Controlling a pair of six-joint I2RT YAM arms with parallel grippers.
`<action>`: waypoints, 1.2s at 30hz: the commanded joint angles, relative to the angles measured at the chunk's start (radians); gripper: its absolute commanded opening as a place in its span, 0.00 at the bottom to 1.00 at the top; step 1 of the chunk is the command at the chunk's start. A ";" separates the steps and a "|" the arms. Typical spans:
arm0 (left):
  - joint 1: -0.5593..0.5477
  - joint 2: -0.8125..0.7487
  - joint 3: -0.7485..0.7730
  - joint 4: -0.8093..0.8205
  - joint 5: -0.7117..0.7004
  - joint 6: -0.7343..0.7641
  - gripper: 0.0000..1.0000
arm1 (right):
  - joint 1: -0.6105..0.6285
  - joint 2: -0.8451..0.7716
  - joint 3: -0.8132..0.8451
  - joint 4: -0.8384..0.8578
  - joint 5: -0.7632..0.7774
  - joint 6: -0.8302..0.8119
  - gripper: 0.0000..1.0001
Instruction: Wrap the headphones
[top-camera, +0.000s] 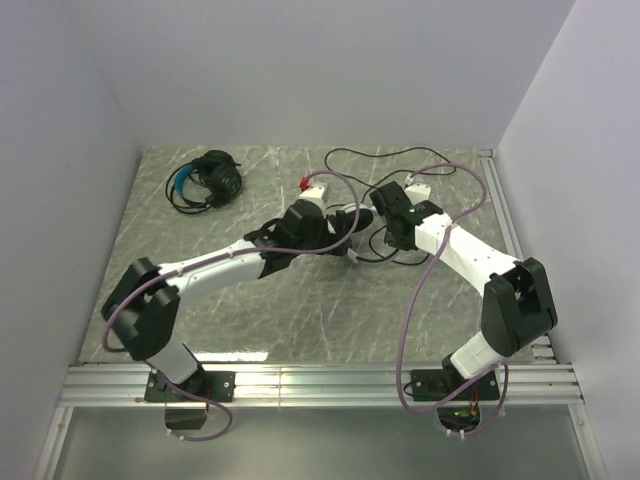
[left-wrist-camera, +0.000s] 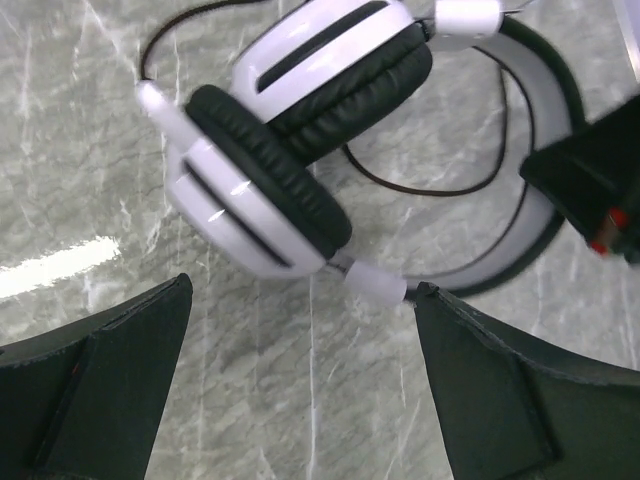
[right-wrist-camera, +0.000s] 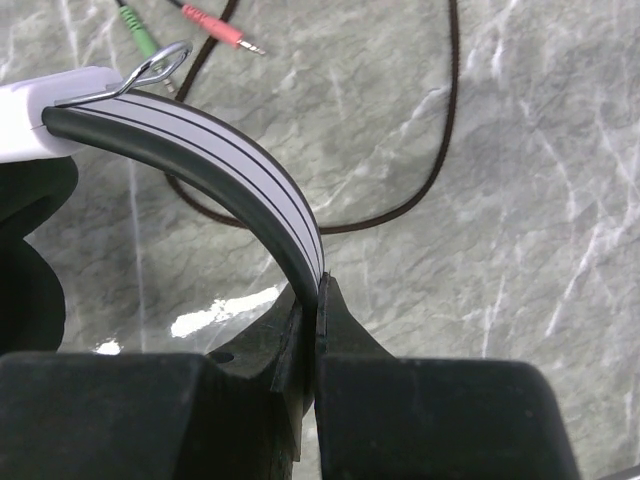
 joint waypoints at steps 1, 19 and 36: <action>-0.020 0.074 0.103 -0.124 -0.085 -0.054 0.99 | 0.034 -0.003 0.035 0.043 0.051 0.075 0.00; -0.020 0.225 0.164 -0.218 -0.262 -0.185 0.99 | 0.123 0.017 -0.056 0.158 0.006 0.161 0.00; -0.011 0.311 0.187 -0.236 -0.253 -0.205 0.62 | 0.126 0.069 -0.113 0.238 -0.084 0.155 0.00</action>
